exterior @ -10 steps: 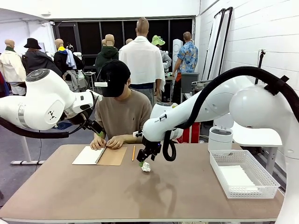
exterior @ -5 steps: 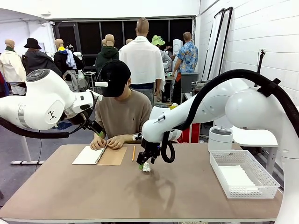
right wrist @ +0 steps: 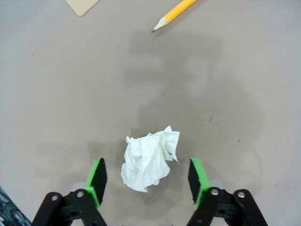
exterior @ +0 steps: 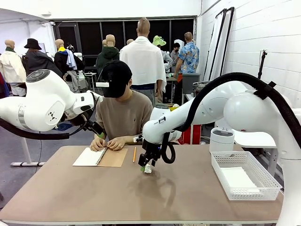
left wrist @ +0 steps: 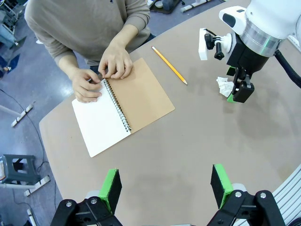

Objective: Sort the paper based on its condition.
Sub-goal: If a person hands you a paper, place it in the Organizing basket , and if it's crumpled, put it in the Trash can.

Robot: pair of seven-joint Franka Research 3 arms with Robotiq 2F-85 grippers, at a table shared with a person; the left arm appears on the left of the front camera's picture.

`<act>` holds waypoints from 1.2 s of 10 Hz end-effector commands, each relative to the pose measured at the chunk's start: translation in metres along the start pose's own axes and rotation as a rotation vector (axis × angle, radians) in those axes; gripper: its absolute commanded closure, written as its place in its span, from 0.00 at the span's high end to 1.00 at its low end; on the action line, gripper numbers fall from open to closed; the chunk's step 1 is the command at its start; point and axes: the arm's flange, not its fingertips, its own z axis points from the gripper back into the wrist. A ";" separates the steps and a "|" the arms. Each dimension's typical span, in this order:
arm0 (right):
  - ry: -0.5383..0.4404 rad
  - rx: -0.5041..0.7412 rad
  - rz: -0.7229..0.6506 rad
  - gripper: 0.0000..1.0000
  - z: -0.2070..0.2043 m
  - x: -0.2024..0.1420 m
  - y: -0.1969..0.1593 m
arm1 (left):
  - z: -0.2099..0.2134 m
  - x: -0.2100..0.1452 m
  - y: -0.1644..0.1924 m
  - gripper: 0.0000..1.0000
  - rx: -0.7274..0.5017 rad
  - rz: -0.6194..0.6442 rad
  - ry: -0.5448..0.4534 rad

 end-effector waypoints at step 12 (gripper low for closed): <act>-0.037 -0.121 -0.138 0.23 0.045 -0.008 -0.018 | 0.000 -0.001 0.001 1.00 -0.002 0.001 0.000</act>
